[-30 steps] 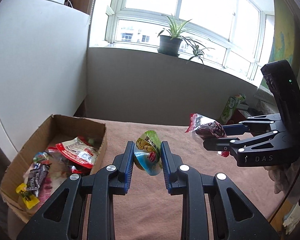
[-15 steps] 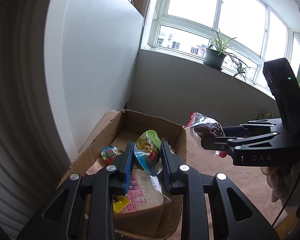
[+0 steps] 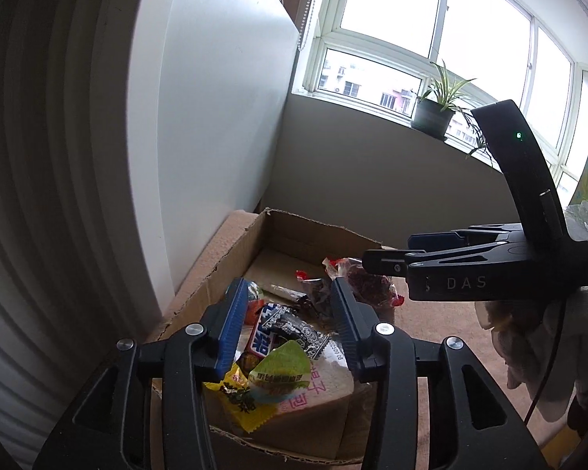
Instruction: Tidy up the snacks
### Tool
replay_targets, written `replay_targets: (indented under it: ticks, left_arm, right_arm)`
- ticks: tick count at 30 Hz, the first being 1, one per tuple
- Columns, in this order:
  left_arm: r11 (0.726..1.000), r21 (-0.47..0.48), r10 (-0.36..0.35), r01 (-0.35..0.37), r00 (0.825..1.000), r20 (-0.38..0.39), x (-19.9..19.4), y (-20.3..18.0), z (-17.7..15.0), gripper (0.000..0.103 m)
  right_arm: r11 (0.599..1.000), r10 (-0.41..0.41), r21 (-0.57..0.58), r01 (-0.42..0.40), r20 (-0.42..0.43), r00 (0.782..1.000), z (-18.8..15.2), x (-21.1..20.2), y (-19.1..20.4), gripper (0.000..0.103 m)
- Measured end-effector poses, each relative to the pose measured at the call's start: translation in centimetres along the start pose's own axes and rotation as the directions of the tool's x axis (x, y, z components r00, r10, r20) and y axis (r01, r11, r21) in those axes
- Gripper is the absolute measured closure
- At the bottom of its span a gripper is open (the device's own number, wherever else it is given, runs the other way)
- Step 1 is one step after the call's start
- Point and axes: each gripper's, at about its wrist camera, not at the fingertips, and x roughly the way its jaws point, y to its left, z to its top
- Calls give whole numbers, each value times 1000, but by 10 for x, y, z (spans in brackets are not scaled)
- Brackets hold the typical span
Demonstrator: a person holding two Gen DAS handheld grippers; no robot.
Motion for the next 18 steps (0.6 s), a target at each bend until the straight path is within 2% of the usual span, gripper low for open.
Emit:
replay_targets:
  ticks: [5, 8, 13, 17, 18]
  left_arm:
    - [1000, 6, 1, -1, 1000, 2, -2, -1, 0, 58]
    - [1000, 10, 2, -2, 1000, 14, -7, -3, 0, 46]
    - [1000, 18, 2, -2, 1000, 22, -14, -5, -4, 43]
    - [1000, 27, 7, -8, 1000, 26, -21, -8, -13, 40]
    - [999, 30, 13, -14, 1000, 27, -23, -8, -16, 40]
  right_arm:
    - [1000, -8, 11, 8, 11, 1000, -5, -9, -3, 27]
    - [1000, -19, 14, 19, 28, 999, -11, -17, -2, 21]
    - [999, -42, 4, 42, 59, 997, -27, -31, 3, 21]
    - [997, -74, -22, 77, 104, 992, -45, -46, 15, 9]
    - [996, -77, -25, 81, 117, 990, -50, -50, 16, 9]
